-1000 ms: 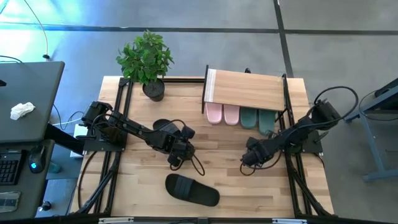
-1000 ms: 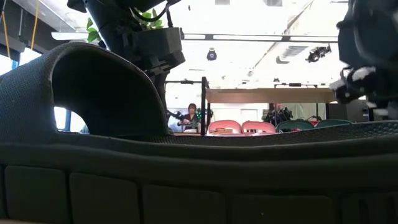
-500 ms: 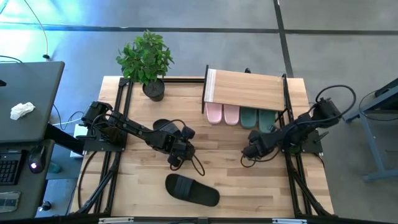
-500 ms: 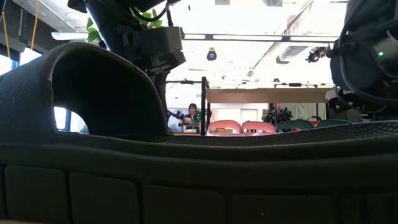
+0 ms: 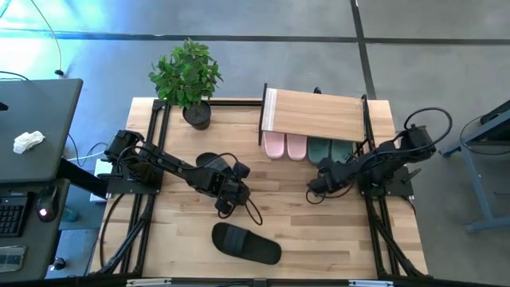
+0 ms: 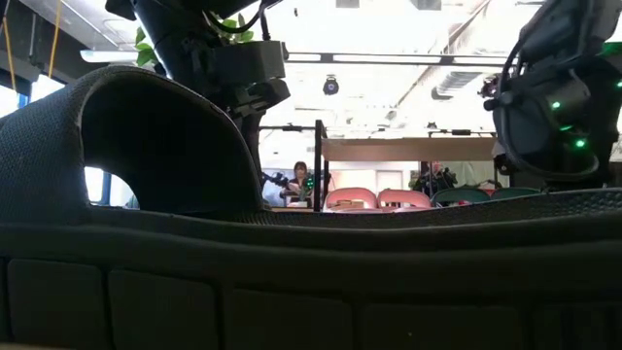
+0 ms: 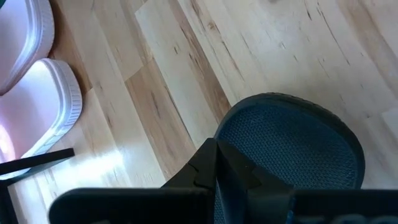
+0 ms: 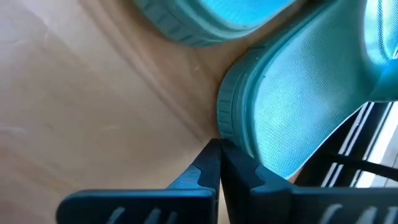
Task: Pick and place slides into the shelf
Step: Adjust the slides under the shelf
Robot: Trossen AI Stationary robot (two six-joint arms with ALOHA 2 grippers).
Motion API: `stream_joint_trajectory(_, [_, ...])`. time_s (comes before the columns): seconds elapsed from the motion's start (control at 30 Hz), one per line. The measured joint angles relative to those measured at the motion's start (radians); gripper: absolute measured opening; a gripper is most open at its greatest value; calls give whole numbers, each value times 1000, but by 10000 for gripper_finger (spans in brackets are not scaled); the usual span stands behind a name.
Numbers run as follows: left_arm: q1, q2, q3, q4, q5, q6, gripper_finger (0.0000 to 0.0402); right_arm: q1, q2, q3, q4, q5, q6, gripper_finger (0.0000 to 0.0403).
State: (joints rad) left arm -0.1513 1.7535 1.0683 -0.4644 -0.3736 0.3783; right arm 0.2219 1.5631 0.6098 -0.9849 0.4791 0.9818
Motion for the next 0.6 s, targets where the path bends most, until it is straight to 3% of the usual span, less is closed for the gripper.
stream_joint_trajectory(0.6, [0, 0, 0, 0, 0, -9, 1, -79, 0, 2, -1, 4, -48, 0])
